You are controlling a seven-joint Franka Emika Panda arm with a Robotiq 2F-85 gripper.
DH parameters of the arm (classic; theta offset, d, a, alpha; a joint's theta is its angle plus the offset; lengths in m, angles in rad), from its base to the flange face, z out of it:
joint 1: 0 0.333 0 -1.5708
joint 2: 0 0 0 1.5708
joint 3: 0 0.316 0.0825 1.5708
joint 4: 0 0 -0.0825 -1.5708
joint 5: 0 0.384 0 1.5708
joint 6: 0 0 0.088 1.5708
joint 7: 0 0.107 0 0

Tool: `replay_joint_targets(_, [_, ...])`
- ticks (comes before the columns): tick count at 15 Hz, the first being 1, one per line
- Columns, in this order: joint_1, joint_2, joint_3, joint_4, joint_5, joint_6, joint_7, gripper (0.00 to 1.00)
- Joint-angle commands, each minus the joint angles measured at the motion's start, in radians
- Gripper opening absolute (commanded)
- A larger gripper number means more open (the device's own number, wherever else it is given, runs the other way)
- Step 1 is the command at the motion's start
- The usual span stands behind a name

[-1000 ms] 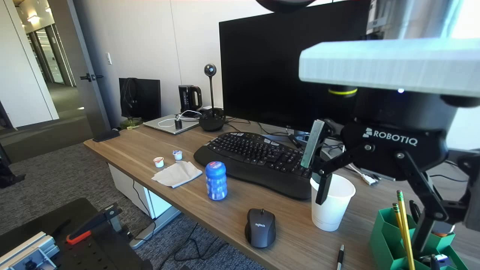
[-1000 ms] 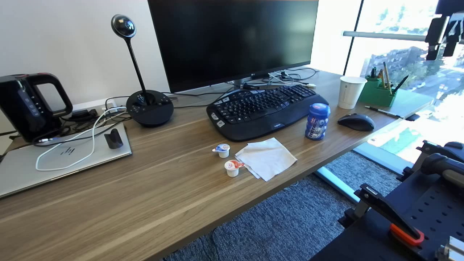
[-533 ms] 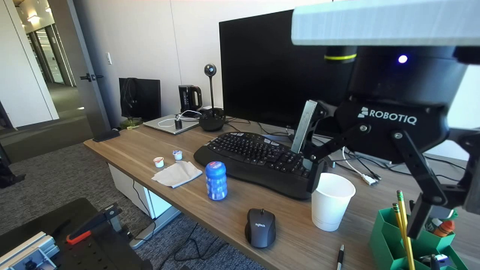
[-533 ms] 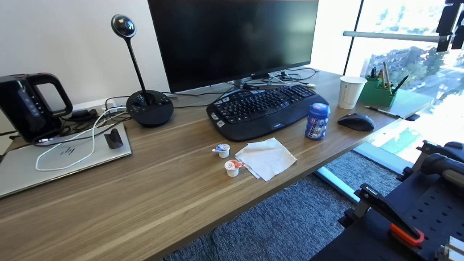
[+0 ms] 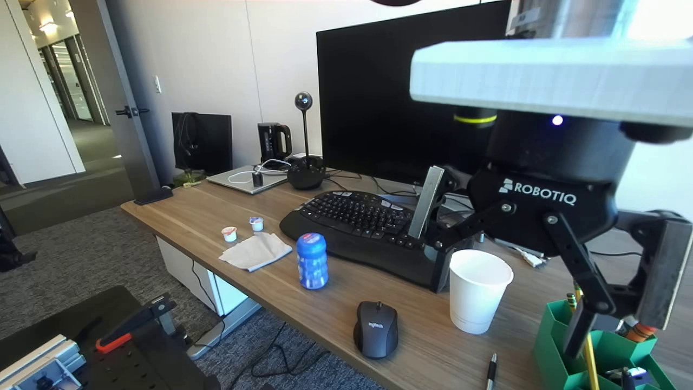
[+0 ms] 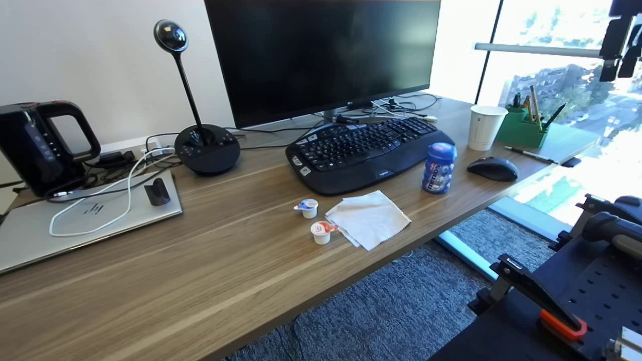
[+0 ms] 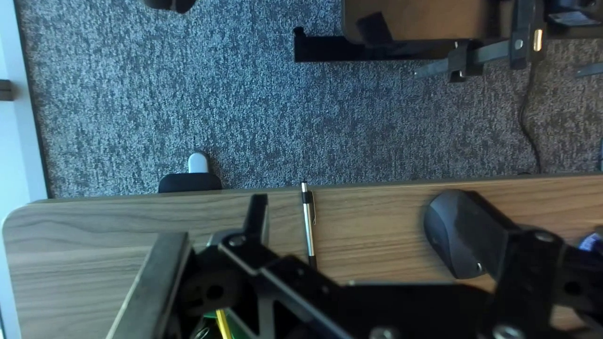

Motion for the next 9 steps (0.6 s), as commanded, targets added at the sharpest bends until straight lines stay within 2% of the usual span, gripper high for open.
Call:
replay_joint_targets(1, [0.004, 0.045, 0.007, 0.023, 0.010, 0.058, -0.009, 1.00])
replay_joint_targets(9, [0.005, 0.131, 0.019, 0.039, -0.005, 0.251, 0.043, 1.00])
